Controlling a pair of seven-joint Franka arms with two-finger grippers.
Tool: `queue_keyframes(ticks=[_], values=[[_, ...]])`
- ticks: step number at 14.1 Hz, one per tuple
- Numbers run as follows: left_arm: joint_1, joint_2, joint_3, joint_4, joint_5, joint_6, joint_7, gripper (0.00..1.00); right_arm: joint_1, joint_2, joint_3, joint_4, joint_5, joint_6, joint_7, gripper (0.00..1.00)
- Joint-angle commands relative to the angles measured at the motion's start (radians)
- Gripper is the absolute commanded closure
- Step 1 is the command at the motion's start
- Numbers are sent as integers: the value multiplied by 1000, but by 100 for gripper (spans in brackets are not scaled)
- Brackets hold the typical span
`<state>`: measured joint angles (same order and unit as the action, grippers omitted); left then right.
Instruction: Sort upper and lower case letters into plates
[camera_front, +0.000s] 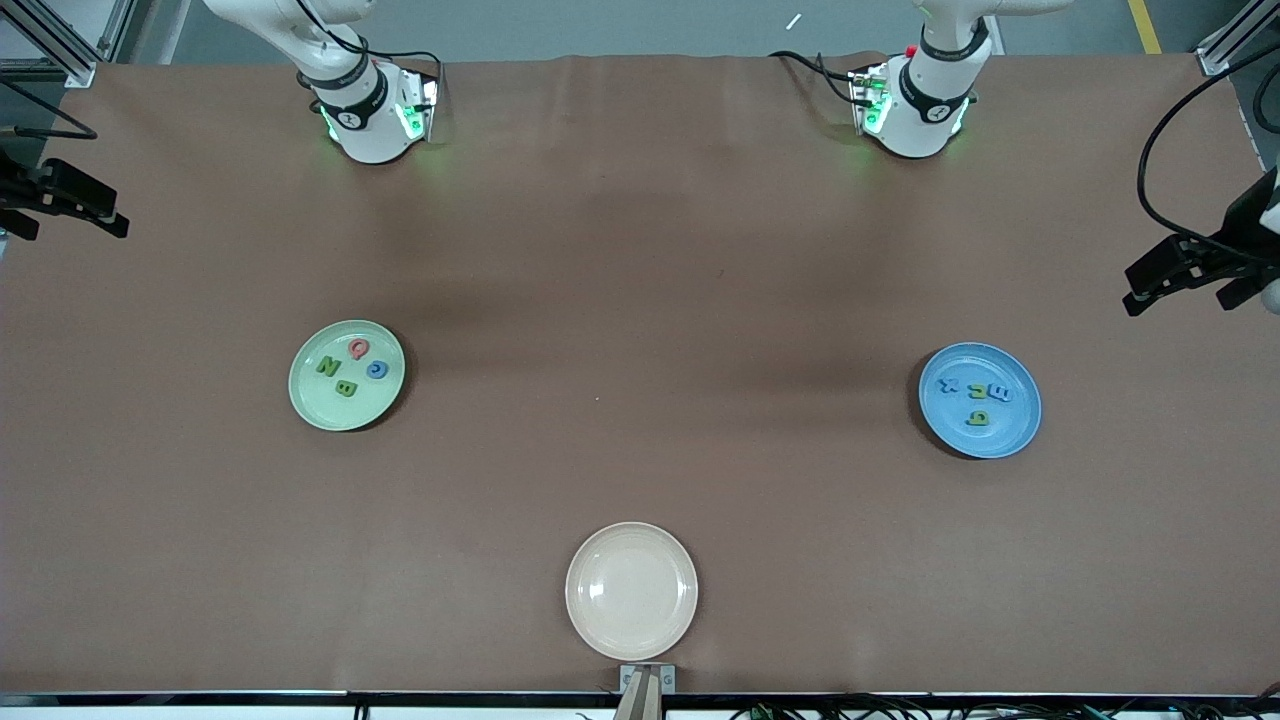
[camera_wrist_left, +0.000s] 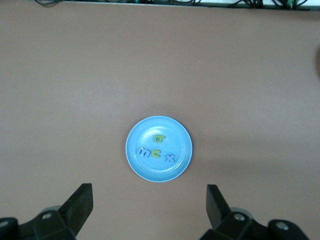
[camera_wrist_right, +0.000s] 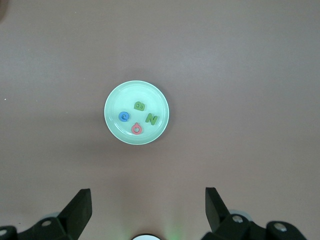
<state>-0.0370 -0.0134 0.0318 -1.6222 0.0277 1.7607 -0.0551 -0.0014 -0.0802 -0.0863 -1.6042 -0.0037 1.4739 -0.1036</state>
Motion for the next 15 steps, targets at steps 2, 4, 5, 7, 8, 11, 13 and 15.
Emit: queue_keyframes(ticks=[2,4,5,7,8,11,13,15], values=[[11,-17,-12,47,-23,-61,17,0,-2,-3,2,4,4,10,-4,0],[11,-14,-10,62,-22,-78,18,0,0,-4,2,-5,13,11,-2,0],[11,-14,-10,64,-22,-78,18,0,0,-6,2,-6,19,13,1,0],[8,-14,-12,64,-25,-82,18,0,0,-6,2,-10,24,13,5,0],[6,-14,-12,64,-26,-92,20,0,0,-7,2,-10,24,13,7,0],[11,-14,-12,64,-45,-110,21,0,0,-9,2,-10,24,13,7,0],[9,-16,-12,64,-45,-113,20,0,3,-10,2,-10,24,14,11,0],[9,-17,-12,64,-46,-115,20,0,5,-10,5,-10,24,13,53,0]])
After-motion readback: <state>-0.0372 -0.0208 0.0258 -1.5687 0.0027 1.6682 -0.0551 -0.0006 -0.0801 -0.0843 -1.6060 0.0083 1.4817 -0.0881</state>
